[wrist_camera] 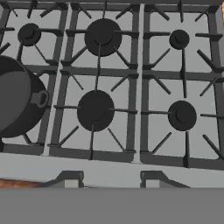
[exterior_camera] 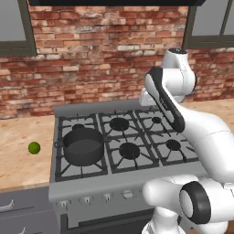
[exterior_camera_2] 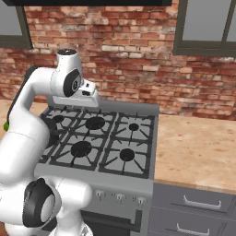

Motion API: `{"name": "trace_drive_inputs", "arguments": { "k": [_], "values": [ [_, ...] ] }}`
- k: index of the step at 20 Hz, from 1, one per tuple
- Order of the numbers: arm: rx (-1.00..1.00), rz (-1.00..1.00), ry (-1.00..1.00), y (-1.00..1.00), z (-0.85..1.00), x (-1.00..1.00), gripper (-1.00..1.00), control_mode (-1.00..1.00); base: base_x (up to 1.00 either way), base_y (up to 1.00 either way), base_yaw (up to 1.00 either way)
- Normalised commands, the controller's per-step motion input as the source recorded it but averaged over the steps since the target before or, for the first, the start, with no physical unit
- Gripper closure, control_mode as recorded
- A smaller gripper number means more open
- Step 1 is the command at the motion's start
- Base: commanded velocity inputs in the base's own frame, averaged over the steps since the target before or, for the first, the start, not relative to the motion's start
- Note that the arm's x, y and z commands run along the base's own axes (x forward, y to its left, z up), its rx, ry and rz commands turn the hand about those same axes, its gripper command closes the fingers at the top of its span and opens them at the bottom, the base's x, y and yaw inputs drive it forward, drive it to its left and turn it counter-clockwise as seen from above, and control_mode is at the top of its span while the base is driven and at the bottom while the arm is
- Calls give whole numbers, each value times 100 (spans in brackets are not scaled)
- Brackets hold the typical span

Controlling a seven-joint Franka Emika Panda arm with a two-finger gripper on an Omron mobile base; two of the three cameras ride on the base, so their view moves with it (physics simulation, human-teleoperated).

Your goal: Turn on the burner for the pot on the stove. Wait thirty seconds for the pot to heat up. Then add the lime to the pot.

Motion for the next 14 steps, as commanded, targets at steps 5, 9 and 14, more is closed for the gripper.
{"name": "trace_drive_inputs", "arguments": {
  "k": [5, 9, 14],
  "values": [
    [0, 0, -2, 30, -3, -32, -100, -100, 0, 0, 0],
    [-3, 4, 0, 82, -13, -49, -100, -100, 0, 0, 0],
    [-2, 3, -3, 78, -23, -61, -100, -100, 0, 0, 0]
  ]
}}
